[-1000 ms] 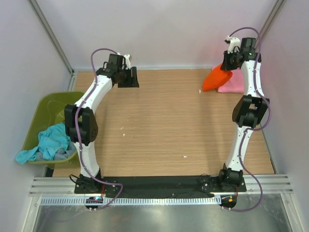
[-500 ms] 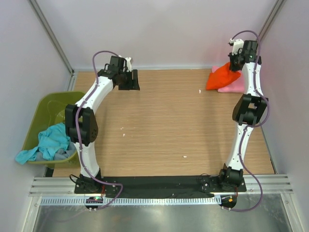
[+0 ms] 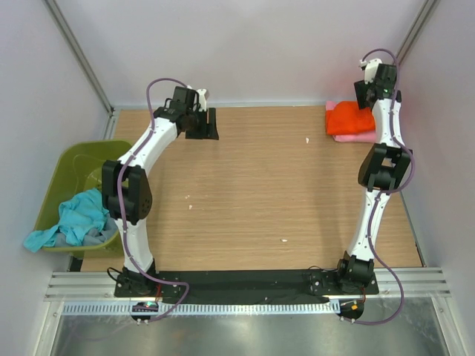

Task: Fold and stack the t-shirts
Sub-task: Neatly place the folded tshirt to the corner

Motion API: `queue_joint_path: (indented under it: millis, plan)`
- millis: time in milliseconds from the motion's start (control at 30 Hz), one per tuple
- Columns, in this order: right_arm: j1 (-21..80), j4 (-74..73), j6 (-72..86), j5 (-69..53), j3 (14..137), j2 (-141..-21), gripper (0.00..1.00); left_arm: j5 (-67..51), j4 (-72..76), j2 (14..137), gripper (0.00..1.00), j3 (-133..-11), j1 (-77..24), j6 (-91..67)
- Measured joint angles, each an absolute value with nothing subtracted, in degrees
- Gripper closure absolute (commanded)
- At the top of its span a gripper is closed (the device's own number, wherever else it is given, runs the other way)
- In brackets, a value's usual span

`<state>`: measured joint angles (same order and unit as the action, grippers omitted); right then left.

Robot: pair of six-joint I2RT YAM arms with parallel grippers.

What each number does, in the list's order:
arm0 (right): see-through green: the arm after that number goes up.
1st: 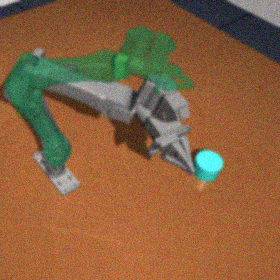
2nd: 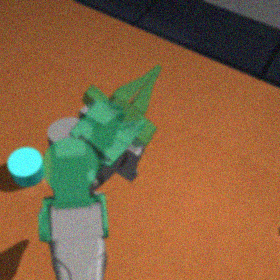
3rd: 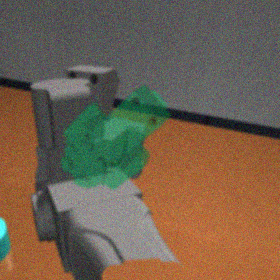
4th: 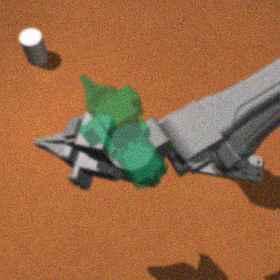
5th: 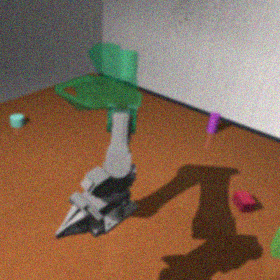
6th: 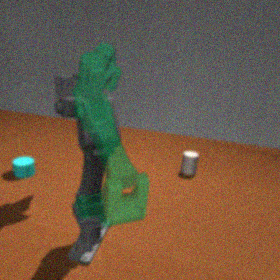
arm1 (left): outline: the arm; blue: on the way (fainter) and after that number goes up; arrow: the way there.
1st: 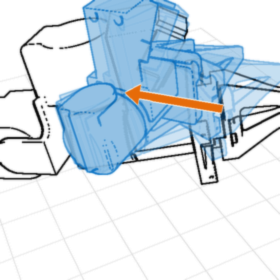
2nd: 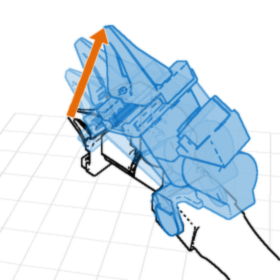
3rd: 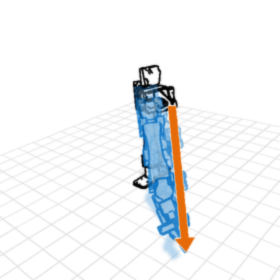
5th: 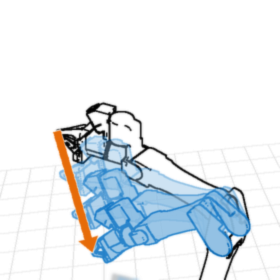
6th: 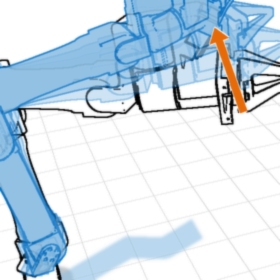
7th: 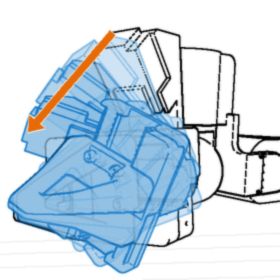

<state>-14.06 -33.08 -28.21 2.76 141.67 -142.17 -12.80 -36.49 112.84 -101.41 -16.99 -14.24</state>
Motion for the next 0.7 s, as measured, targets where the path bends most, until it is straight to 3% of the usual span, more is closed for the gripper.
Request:
queue_joint_path:
  millis: [33,133,400,700]
  plan:
    - [-14.02,-32.27,-28.29,3.95,141.34,-142.15,0.1,-12.78,-36.47,112.84,0.36,-101.41,-16.99,-14.24]
    - [-13.93,-30.89,-28.47,7.31,140.35,-141.93,0.04,-12.82,-36.47,112.84,0.35,-101.41,-17.04,-14.33]
    - [-13.96,-33.34,-20.08,5.82,132.81,-131.2,0.07,-12.84,-36.4,112.79,0.35,-101.3,-17.12,-15.09]
    - [-13.56,-34.37,2.52,-21.17,119.57,-120.49,0.14,-13.28,-36.27,111.22,0.35,-98.63,-17.12,-16.58]
